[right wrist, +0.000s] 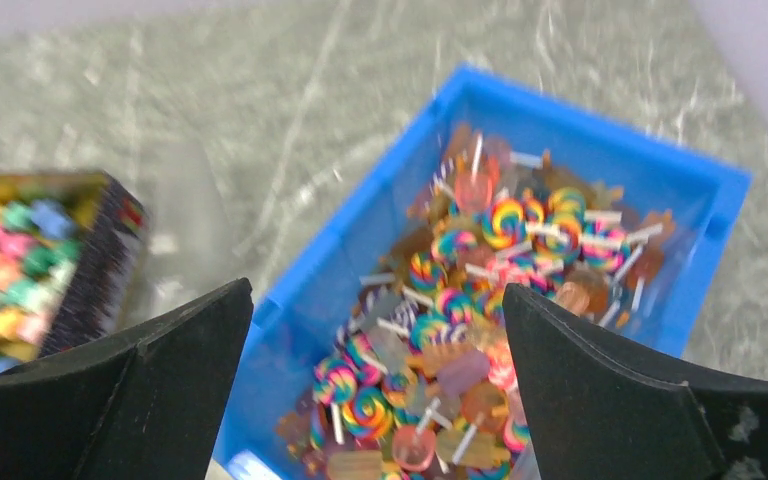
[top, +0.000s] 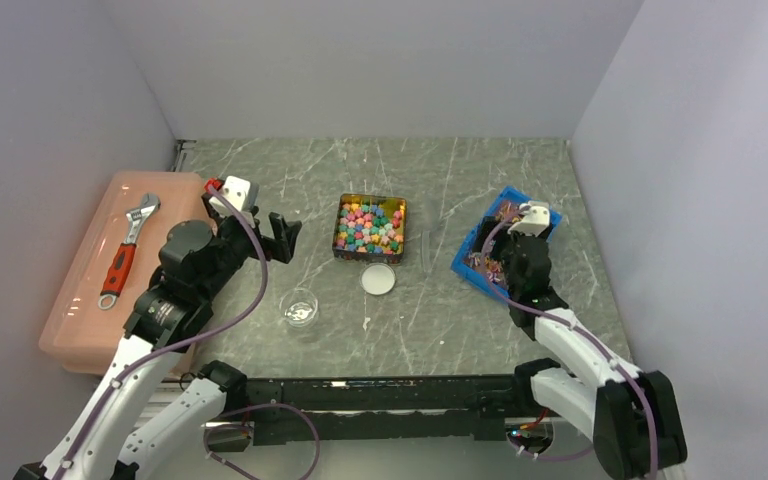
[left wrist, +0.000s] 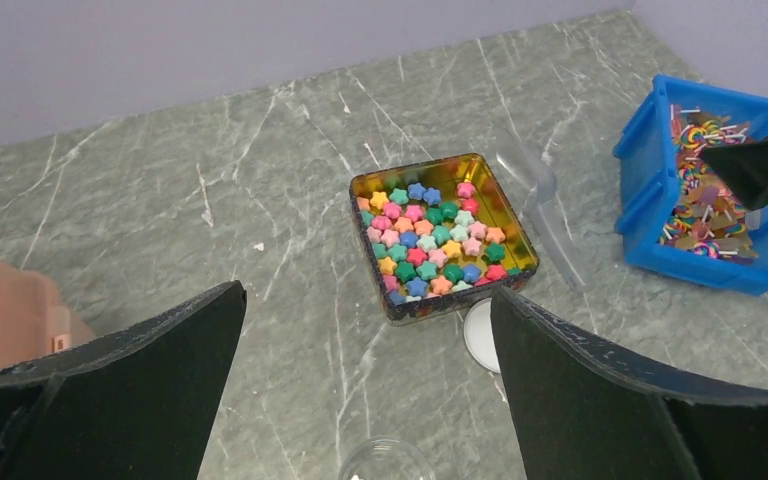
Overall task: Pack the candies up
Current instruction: Move the storage box to the center of the board.
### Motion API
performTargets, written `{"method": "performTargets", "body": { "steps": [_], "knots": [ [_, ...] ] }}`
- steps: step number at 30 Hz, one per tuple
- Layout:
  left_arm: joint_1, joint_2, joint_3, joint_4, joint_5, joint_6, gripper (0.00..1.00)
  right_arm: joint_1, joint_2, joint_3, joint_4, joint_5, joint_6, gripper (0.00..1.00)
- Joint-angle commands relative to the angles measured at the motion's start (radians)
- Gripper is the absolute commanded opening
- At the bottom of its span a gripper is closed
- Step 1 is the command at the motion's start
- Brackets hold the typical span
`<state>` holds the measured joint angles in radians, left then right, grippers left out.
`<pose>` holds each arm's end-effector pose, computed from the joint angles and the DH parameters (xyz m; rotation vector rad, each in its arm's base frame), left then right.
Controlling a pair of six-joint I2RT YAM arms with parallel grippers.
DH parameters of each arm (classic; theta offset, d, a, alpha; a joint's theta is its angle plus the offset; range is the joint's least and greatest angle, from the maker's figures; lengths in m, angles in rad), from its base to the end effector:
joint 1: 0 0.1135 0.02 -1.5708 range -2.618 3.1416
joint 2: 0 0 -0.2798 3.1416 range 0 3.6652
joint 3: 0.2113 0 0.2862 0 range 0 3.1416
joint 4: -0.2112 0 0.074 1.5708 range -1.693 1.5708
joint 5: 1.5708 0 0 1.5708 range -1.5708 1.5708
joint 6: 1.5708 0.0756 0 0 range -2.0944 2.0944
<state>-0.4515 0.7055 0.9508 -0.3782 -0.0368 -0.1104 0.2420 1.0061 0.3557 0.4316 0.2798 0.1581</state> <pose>0.1921 -0.0900 0.4013 0.2644 1.6982 -0.3867 0.2695 0.0450 0.1964 0.1255 1.7766 0.0379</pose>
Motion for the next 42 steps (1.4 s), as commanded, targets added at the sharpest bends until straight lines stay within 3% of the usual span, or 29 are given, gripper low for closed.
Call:
{"method": "performTargets", "body": {
  "steps": [1, 12, 16, 20, 29, 34, 39, 42],
  "knots": [
    [-0.002, -0.046, -0.043, 0.076, -0.036, 0.018, 0.99, 0.000, -0.123, 0.048, 0.096, -0.071, -0.032, 0.99],
    [-0.001, -0.067, -0.050, 0.059, -0.018, 0.017, 0.99, 0.000, -0.288, 0.274, -0.106, -0.321, 0.075, 0.99],
    [-0.001, -0.073, -0.048, 0.059, -0.022, 0.020, 0.99, 0.000, -0.301, 0.440, -0.310, -0.398, 0.109, 0.99],
    [-0.001, -0.078, -0.051, 0.059, -0.016, 0.018, 0.99, 0.000, -0.315, 0.526, -0.378, -0.435, 0.140, 0.99],
    [-0.002, -0.089, -0.055, 0.067, 0.008, -0.003, 0.99, 0.000, -0.404, 0.585, -0.466, -0.315, 0.192, 0.99],
    [-0.002, -0.091, -0.021, 0.061, 0.043, -0.059, 0.99, 0.002, -0.398, 0.641, -0.595, -0.204, 0.406, 0.99],
    [-0.001, -0.077, 0.064, -0.020, 0.104, -0.105, 0.99, 0.002, -0.502, 0.521, -0.446, -0.388, 0.301, 0.99],
    [-0.001, -0.052, 0.119, -0.074, 0.184, -0.114, 0.99, 0.002, -0.478, 0.548, -0.485, -0.464, 0.246, 0.99]
  ]
}}
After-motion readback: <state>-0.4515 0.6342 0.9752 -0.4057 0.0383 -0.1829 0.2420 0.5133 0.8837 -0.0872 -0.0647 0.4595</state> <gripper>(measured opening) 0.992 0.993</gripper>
